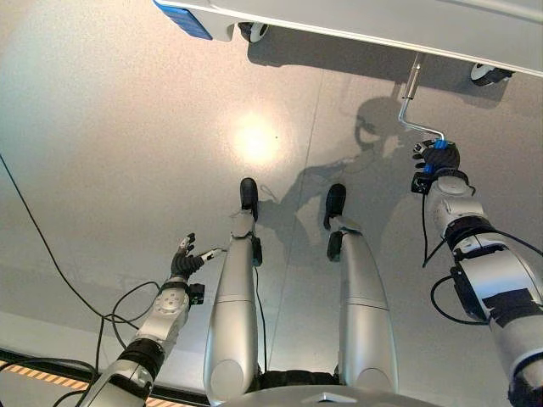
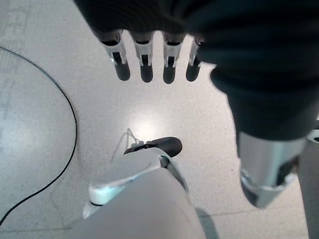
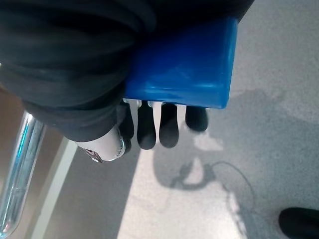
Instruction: Raise the hospital bed
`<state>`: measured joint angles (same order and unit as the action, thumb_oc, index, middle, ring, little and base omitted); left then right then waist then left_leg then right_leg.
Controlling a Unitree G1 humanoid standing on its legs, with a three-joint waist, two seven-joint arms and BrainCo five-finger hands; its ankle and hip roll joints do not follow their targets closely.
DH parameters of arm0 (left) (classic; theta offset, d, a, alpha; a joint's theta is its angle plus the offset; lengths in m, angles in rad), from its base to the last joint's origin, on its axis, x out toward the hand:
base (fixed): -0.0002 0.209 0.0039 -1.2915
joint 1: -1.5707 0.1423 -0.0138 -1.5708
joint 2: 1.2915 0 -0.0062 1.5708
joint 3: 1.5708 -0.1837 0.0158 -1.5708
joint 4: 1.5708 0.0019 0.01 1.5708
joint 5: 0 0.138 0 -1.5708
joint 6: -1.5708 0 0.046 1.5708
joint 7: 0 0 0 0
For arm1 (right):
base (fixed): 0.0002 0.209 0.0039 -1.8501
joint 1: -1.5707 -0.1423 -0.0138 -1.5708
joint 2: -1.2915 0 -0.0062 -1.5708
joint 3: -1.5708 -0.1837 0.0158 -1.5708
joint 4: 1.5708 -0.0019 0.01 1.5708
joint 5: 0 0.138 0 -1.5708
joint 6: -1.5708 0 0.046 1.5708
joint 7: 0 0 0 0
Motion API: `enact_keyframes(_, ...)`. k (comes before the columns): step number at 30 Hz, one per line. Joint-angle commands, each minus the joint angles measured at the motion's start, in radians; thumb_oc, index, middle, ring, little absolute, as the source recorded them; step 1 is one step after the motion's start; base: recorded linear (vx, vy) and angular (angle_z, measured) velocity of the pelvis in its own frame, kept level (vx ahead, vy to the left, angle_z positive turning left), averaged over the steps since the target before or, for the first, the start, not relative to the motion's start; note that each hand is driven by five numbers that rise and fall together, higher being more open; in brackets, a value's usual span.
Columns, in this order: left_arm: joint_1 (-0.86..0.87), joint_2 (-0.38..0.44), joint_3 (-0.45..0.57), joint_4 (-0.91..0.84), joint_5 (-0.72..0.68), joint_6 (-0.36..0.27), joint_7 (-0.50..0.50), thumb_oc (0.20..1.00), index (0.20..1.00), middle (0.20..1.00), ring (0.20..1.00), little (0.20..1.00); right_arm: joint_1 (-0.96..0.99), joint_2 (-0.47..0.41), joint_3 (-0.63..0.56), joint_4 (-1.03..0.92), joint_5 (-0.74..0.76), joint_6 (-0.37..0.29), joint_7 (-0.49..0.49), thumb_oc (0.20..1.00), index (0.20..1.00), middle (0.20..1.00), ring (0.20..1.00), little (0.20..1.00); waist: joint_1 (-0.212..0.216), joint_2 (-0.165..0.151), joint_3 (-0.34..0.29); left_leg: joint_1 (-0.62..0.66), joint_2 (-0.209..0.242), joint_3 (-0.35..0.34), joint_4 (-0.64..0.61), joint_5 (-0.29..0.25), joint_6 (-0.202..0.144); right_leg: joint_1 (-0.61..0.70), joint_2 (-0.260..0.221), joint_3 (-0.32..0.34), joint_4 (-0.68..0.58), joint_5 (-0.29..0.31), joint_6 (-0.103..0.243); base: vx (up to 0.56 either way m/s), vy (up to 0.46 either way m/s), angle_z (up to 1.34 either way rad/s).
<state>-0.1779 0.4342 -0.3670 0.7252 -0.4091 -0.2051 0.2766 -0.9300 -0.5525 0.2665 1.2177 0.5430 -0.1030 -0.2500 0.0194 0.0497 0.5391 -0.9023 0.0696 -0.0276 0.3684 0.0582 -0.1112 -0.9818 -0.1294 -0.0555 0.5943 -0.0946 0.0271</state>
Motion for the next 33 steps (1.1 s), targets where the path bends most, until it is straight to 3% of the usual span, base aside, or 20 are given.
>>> enact_keyframes(1, 0.03, -0.016, 0.015, -0.008, -0.025, -0.006, 0.009, 1.0, 1.0, 1.0, 1.0, 1.0, 0.102, 0.014, 0.031, -0.008, -0.005, 0.008, 0.001, 0.2, 0.2, 0.2, 0.2, 0.2, 0.004, 0.043, -0.019, -0.037, -0.02, 0.019, 0.093, -0.046, 0.037, 0.002, -0.006, 0.025, -0.05, 0.081, 0.087, 0.0, 0.0, 0.0)
enact_keyframes(20, 0.055, 0.025, 0.013, -0.054, -0.004, -0.006, -0.008, 1.0, 1.0, 1.0, 1.0, 1.0, 0.005, 0.057, 0.13, 0.03, -0.216, 0.061, -0.005, 0.2, 0.2, 0.2, 0.2, 0.2, 0.053, 0.055, -0.019, -0.07, -0.043, -0.014, 0.103, -0.039, 0.045, -0.006, -0.032, -0.008, -0.025, 0.068, 0.097, 0.01, -0.006, 0.05)
enact_keyframes(26, 0.073, 0.04, -0.021, -0.151, -0.002, -0.012, -0.026, 1.0, 1.0, 1.0, 1.0, 1.0, -0.058, -0.002, 0.098, 0.134, -0.228, 0.077, -0.009, 0.2, 0.2, 0.2, 0.2, 0.2, 0.112, 0.101, -0.019, -0.122, -0.066, -0.044, 0.152, -0.06, 0.049, -0.031, -0.059, -0.035, 0.04, 0.03, 0.105, 0.03, 0.015, 0.09)
enact_keyframes(33, 0.076, 0.059, -0.028, -0.19, 0.006, -0.017, -0.024, 1.0, 1.0, 1.0, 1.0, 1.0, -0.13, -0.051, 0.12, 0.169, -0.264, 0.095, -0.004, 0.2, 0.2, 0.2, 0.2, 0.2, 0.143, 0.124, -0.019, -0.194, -0.076, -0.054, 0.217, -0.091, 0.055, -0.093, -0.081, -0.041, 0.124, -0.011, 0.102, 0.05, 0.034, 0.19)
